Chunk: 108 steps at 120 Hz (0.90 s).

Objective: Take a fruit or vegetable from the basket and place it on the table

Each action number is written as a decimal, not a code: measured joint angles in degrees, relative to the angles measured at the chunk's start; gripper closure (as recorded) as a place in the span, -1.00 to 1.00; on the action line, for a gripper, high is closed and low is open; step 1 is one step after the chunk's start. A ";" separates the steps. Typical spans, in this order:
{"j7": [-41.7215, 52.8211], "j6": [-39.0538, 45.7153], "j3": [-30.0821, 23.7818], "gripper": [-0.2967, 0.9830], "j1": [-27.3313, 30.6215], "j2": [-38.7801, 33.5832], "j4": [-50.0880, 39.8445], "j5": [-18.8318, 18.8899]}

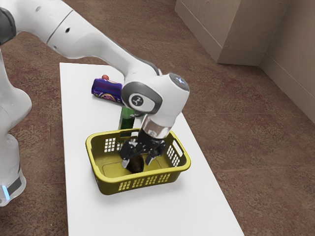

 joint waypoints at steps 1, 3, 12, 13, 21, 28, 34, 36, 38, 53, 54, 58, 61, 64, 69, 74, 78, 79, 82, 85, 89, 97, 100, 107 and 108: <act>-0.01 0.00 0.00 -0.54 0.00 0.06 0.00 -0.05; -0.02 0.01 0.00 -0.54 0.01 0.16 -0.01 -0.15; -0.06 0.04 0.00 -0.54 0.02 0.40 -0.01 -0.51; -0.07 0.04 0.00 -0.54 0.03 0.42 -0.01 -0.58; -0.10 0.06 0.00 -0.54 0.06 0.56 -0.01 -1.03; -0.13 0.07 0.00 -0.54 0.07 0.66 -0.01 -1.36; -0.15 0.08 0.00 -0.54 0.07 0.74 -0.01 -1.55; -0.16 0.08 0.00 -0.54 0.07 0.75 -0.01 -1.62; -0.16 0.09 0.00 -0.54 0.07 0.79 -0.01 -1.68; -0.21 0.08 0.00 -0.43 0.07 1.11 -0.01 -1.94; -0.22 0.07 0.00 -0.40 0.07 1.11 -0.01 -1.96; -0.23 0.03 0.00 -0.30 0.07 1.12 -0.01 -2.00; -0.24 -0.03 0.00 -0.22 0.07 1.11 0.00 -2.06; -0.26 -0.10 0.00 -0.15 0.07 1.10 0.05 -2.14; -0.27 -0.32 -0.03 -0.08 0.09 1.06 0.29 -2.37; -0.30 -0.69 -0.11 -0.05 0.11 0.96 0.63 -2.56; -0.33 -1.18 -0.57 -0.03 0.25 0.85 1.27 -2.68; -0.33 -1.35 -0.68 -0.02 0.24 0.83 1.54 -2.70; -0.36 -1.94 -0.98 0.00 0.19 0.79 2.49 -2.77; -0.38 -2.69 -1.22 0.00 0.11 0.76 3.65 -2.84; -0.41 -3.79 -1.61 0.00 0.14 0.74 5.26 -2.90; -0.46 -7.17 -2.30 -0.03 0.00 0.72 9.94 -2.95; -0.46 -8.80 -2.40 -0.03 -0.04 0.72 11.88 -2.93; -0.38 -13.12 -2.49 -0.01 -0.05 0.73 16.65 -2.79; -0.33 -13.80 -2.49 -0.02 0.00 0.73 17.40 -2.76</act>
